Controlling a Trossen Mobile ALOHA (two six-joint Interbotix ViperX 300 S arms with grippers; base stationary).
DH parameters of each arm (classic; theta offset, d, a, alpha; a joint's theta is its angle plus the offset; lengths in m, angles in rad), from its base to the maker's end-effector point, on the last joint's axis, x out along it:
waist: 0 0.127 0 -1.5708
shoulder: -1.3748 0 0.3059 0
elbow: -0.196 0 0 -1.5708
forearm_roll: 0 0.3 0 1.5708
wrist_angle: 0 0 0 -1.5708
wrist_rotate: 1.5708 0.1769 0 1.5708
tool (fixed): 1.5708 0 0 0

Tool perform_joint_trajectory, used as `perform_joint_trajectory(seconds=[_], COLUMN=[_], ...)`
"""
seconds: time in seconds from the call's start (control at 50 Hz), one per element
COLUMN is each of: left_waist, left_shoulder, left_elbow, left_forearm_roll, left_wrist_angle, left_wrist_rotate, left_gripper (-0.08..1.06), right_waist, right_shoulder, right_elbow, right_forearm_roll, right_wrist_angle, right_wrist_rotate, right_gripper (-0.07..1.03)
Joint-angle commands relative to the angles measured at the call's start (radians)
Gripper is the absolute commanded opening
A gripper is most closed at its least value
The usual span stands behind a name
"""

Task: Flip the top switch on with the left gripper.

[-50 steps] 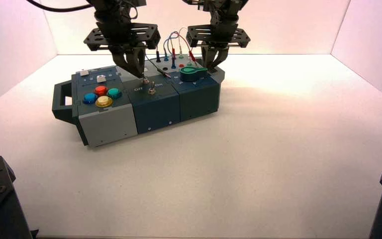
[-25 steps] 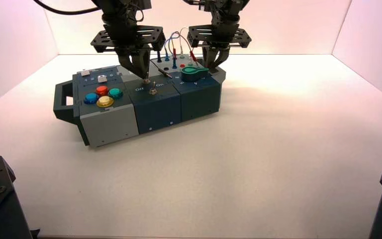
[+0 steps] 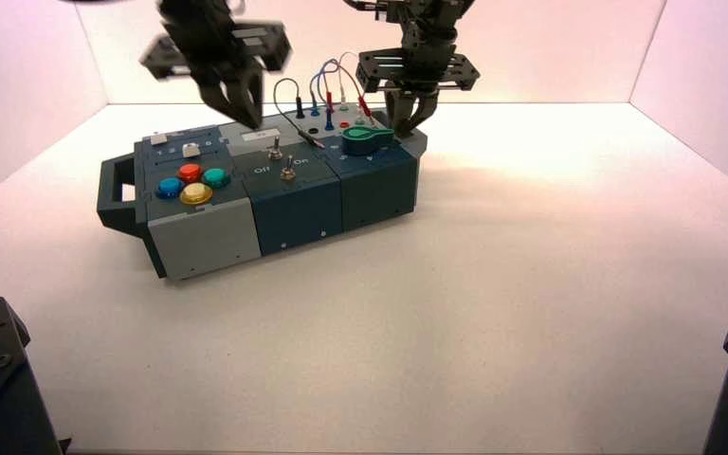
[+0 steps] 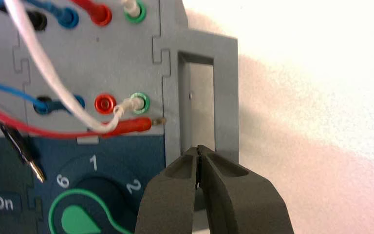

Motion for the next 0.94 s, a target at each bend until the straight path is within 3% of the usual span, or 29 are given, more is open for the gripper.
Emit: perform_joint_trajectory(seconds=[0.02, 0.3, 0.64, 0.94], left_waist=[-0.003, -0.002, 0.018, 0.020], left_shoulder=[-0.072, -0.219, -0.377, -0.459], left_elbow=[0.006, 0.069, 0.138, 0.189], left_forearm_roll=[0.002, 0.006, 0.009, 0.011], left_wrist_angle=[-0.006, -0.009, 0.015, 0.012], left_wrist_rotate=[0.003, 0.003, 0.005, -0.002], left_gripper=[-0.03, -0.03, -0.03, -0.03], right_waist=[-0.002, 0.000, 0.083, 0.101], right_shoulder=[-0.081, -0.227, -0.393, -0.440], right_elbow=[-0.008, 0.028, 0.133, 0.218], right_forearm_roll=[-0.008, -0.034, -0.035, -0.035], right_wrist_angle=[-0.011, -0.015, 0.017, 0.017], right_wrist_rotate=[-0.003, -0.003, -0.005, -0.009], right_gripper=[-0.02, -0.02, -0.02, -0.02])
